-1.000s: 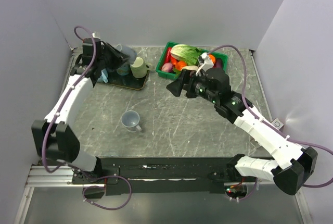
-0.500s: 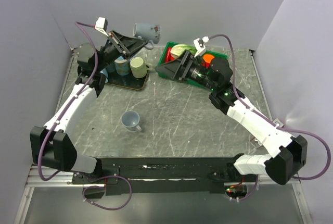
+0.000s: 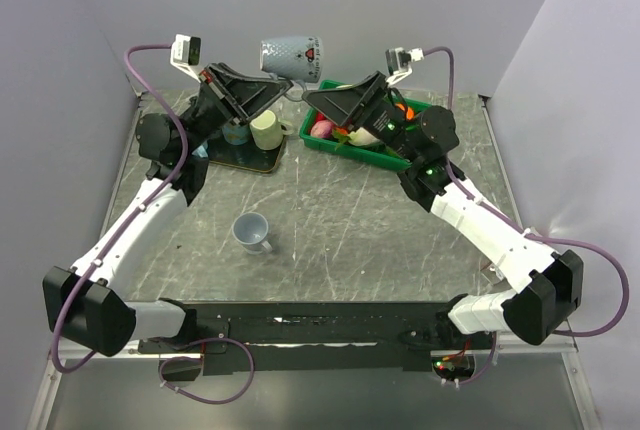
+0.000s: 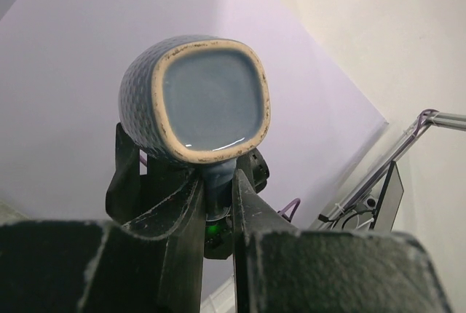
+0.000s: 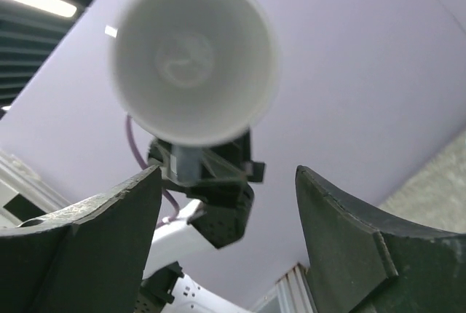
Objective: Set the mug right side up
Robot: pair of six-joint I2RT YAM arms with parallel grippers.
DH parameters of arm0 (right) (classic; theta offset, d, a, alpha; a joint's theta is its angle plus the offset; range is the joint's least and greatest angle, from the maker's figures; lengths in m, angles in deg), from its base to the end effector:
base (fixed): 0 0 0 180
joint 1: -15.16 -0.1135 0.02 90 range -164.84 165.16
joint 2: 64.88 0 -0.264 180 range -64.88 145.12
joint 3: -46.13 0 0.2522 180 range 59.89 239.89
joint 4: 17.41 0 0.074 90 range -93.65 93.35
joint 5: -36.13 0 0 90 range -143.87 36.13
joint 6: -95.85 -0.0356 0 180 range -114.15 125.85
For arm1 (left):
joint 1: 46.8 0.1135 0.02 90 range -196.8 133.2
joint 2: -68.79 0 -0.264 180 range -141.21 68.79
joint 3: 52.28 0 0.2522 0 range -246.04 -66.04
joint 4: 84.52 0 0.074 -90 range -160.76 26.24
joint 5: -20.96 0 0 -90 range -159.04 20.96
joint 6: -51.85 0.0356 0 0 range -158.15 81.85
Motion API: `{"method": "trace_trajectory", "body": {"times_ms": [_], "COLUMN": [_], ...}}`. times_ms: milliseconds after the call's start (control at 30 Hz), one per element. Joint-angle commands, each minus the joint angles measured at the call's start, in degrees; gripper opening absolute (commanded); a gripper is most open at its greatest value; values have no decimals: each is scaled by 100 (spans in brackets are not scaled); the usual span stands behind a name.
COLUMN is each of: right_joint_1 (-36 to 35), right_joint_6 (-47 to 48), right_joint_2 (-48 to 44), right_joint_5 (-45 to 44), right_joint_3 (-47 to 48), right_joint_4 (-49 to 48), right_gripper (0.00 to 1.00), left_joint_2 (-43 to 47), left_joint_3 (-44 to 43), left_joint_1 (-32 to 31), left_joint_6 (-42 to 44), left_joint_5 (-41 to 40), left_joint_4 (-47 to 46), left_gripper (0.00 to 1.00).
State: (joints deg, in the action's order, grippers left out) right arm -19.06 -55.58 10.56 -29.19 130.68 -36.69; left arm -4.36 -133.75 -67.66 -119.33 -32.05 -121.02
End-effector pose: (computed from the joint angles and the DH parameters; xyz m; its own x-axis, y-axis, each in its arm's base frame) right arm 0.2366 0.1789 0.4595 -0.5275 0.6063 -0.5951 -0.7349 0.0257 0.6777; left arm 0.2406 -0.1146 0.4749 -0.5742 -0.6259 -0.5279 0.7557 -0.1569 -0.6359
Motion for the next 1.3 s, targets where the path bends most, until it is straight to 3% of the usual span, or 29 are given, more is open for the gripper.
{"method": "trace_trajectory", "body": {"times_ms": [0, 200, 367, 700, 833, 1200, 1267], "right_joint_1": [20, -6, -15, -24, -32, -15, -15], "right_joint_6": [209, 501, 404, 395, 342, 79, 52], "right_joint_2": [-117, -91, 49, 296, 340, 454, 454], "right_joint_5": [-8, 150, 203, 598, 643, 809, 809], "right_joint_3": [304, 550, 621, 981, 990, 1034, 1008], "right_joint_4": [-652, -379, -511, -458, -423, -537, -528], "right_gripper": [78, 77, 64, 54, 44, 38, 28], "left_joint_2": [257, 301, 239, 99, 46, -226, -235], "left_joint_3": [-85, -156, -147, -243, -226, -542, -481], "left_joint_1": [-85, -120, -173, -181, -181, -190, -190], "left_joint_6": [358, 665, 745, 675, 622, 798, 692], "left_joint_5": [-122, 27, 63, 203, 247, 835, 871], "left_joint_4": [-249, -72, -89, -124, -212, 43, -89], "left_gripper": [1, 1, 1, 1, 1, 1, 1]}}
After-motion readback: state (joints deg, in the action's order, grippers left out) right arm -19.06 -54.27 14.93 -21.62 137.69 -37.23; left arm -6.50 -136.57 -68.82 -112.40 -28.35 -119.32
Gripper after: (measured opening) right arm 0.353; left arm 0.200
